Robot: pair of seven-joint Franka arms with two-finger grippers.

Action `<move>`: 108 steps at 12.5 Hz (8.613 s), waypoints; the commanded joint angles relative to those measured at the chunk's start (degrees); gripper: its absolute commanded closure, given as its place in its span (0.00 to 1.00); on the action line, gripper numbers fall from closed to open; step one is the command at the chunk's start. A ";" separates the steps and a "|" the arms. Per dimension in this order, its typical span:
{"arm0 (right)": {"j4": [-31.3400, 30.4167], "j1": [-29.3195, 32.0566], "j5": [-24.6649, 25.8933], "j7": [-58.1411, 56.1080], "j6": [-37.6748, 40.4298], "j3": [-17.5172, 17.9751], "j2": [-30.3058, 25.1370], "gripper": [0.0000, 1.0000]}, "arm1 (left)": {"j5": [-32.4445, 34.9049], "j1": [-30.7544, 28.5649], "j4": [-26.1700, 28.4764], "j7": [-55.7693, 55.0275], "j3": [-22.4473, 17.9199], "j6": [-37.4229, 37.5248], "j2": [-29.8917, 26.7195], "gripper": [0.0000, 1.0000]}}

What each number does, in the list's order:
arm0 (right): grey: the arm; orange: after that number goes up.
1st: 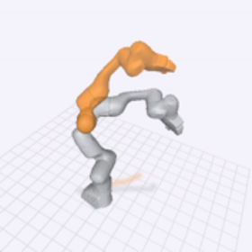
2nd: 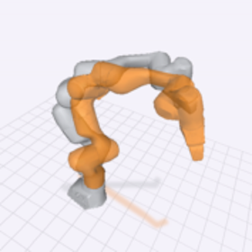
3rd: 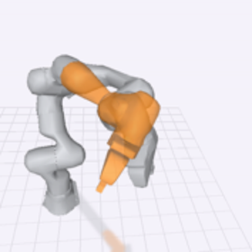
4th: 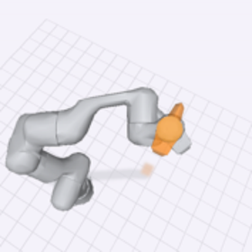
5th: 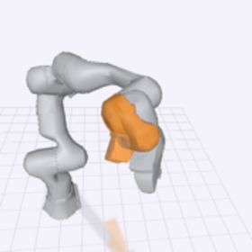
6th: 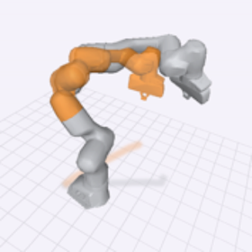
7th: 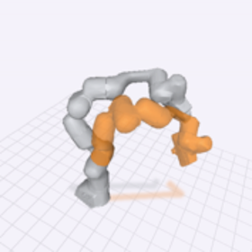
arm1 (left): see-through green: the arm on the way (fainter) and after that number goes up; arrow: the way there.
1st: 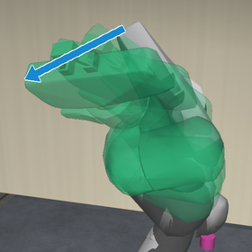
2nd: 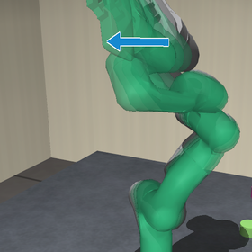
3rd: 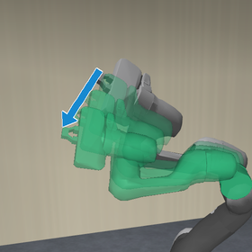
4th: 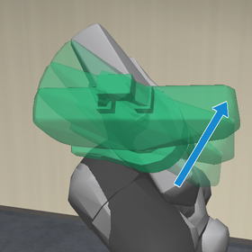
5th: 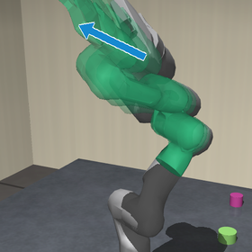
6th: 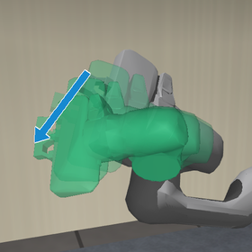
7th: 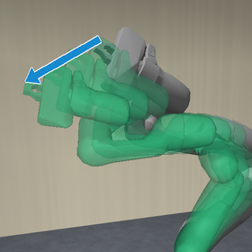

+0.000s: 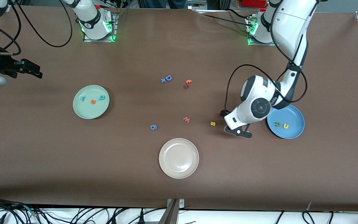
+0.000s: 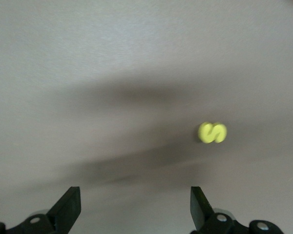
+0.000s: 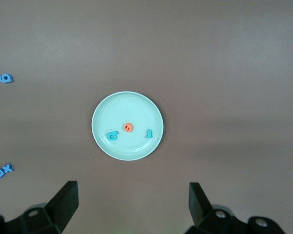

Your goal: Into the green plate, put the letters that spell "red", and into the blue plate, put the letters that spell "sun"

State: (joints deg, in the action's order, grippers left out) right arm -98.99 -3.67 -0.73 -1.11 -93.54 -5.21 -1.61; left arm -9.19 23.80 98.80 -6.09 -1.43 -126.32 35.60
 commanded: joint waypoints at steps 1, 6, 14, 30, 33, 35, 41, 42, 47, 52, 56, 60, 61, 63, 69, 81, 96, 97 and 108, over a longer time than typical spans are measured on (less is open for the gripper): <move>1.00 2.00 1.26 -0.56 1.78 2.39 -0.14 0.00 | -0.30 3.43 -0.80 -5.50 -0.50 -4.00 1.13 0.01; -0.58 2.79 1.35 0.23 -2.16 3.54 -0.32 0.00 | 4.79 5.73 -0.89 -5.07 -0.50 -13.15 4.74 0.03; -1.02 2.79 -0.24 0.41 -8.05 2.66 0.29 0.00 | 9.46 6.87 -0.80 -4.72 -0.50 -14.13 6.50 0.13; -0.76 2.79 -0.50 4.27 -4.46 2.66 0.12 0.00 | 9.19 6.61 -1.41 -4.63 -0.41 -14.13 6.59 0.51; -0.76 2.79 -0.41 4.27 -4.46 2.66 0.12 0.00 | 9.19 6.52 -1.50 -4.63 -0.50 -15.79 6.59 0.59; -0.76 2.79 -0.41 4.27 -4.46 2.66 0.03 0.00 | 9.28 6.52 -1.50 -4.63 -0.50 -16.24 6.59 0.68; -0.85 2.79 -0.41 4.36 -4.28 2.66 0.03 0.00 | 9.37 6.35 -1.50 -4.46 -0.50 -16.24 6.59 0.83; -0.76 2.79 -0.41 4.27 -4.28 2.66 0.03 0.00 | 9.19 6.08 -1.50 -3.06 -0.68 -16.24 6.42 0.88; -0.85 2.79 -0.41 4.27 -4.20 2.66 0.03 0.00 | -2.54 -0.59 -1.59 14.39 -0.76 -13.00 3.70 0.92; -0.85 2.79 -0.41 4.27 -3.76 2.66 -0.06 0.00 | -10.14 -5.69 -1.59 36.73 -7.43 -4.75 1.23 0.91; -0.76 2.79 -0.41 4.27 -3.76 2.66 -0.06 0.00 | -9.62 -6.05 -3.52 48.68 -15.87 3.87 0.35 0.91; -0.76 2.79 -0.41 4.27 -3.76 2.66 -0.06 0.00 | -7.09 -9.38 -2.82 58.81 -17.55 4.76 0.61 0.88; -0.76 2.79 -0.41 4.27 -3.67 2.66 -0.06 0.00 | -5.33 -10.26 -2.56 58.91 -17.55 4.76 0.88 0.84; -0.85 2.79 -0.41 4.27 -3.67 2.66 -0.06 0.00 | -4.87 -11.32 -1.60 59.09 -17.55 4.76 1.75 0.66; -0.76 2.79 -0.41 4.36 -3.49 2.66 -0.06 0.00 | -4.87 -11.41 -2.73 58.48 -16.94 5.72 -0.25 0.00; -0.76 2.79 -0.41 4.27 -3.40 2.66 -0.06 0.00 | 3.00 -11.31 -17.59 27.59 -10.56 32.54 -16.50 0.00; -0.76 2.79 0.29 4.27 -3.49 2.57 -0.06 0.00 | 10.07 -27.23 -16.53 7.53 11.80 34.21 -19.34 0.00; -0.68 2.79 0.29 4.27 -3.49 2.57 -0.06 0.00 | 10.07 -27.32 -16.53 4.02 11.80 34.21 -19.34 0.00; -0.67 2.79 0.29 4.19 -3.49 2.57 -0.06 0.00 | 8.31 -29.60 -22.42 -0.50 11.98 35.26 -21.53 0.00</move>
State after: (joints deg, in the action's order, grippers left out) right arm -99.67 -1.53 -0.24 2.61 -97.52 -3.08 -1.08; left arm -0.52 -5.81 76.52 -5.45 9.88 -91.93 14.35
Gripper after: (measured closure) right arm 0.000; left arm 0.000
